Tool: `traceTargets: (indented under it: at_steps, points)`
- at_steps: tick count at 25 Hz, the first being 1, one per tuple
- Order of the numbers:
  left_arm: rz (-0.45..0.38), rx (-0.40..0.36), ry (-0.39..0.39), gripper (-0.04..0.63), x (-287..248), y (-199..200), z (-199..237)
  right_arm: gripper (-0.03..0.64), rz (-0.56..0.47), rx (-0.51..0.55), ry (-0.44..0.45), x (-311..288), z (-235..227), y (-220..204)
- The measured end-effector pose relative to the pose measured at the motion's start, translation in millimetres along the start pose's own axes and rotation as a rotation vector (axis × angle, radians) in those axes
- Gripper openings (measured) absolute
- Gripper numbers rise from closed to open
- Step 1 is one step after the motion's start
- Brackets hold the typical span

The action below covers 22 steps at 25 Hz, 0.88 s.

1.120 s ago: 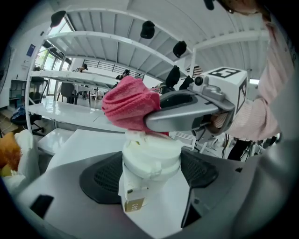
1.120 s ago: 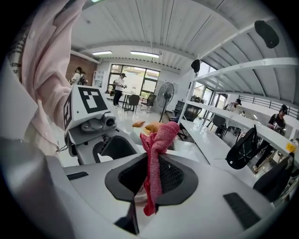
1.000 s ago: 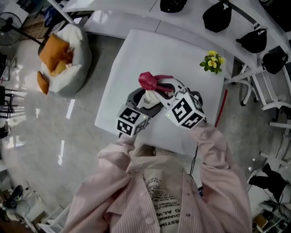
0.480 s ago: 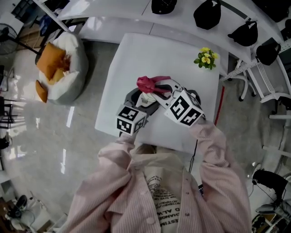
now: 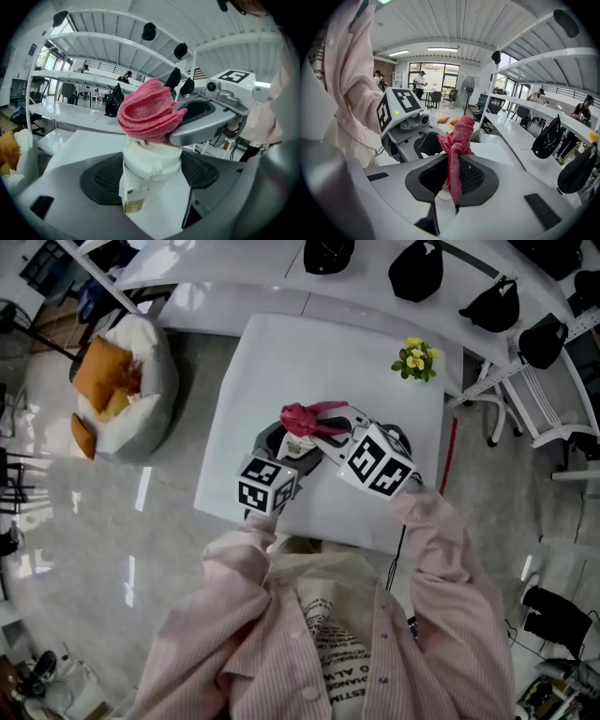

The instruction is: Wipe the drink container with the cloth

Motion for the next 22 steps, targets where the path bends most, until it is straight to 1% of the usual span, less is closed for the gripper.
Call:
traceTargets:
  at_steps: [6, 13, 22]
  points:
    - [-0.005, 0.004, -0.001, 0.377, 1.1, 0.1, -0.2, 0.044, 0.015, 0.011, 0.016, 3.8, 5.0, 1.4]
    - [-0.005, 0.005, -0.002, 0.377, 1.5, 0.5, 0.2, 0.044, 0.059, -0.006, 0.076, 6.4, 10.7, -1.8]
    - [-0.004, 0.004, -0.005, 0.378, 2.0, -1.0, -0.5, 0.044, 0.094, 0.006, 0.113, 10.7, 19.0, -0.4]
Point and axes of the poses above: the fingertips, and each gripper's own axes: x backward along the fingers, z to its left, y out of its top, the point moved 4 cm from there along x, backward along the fingers, and after that the axes turned 4 degrees about z, right-handed, at the moved point
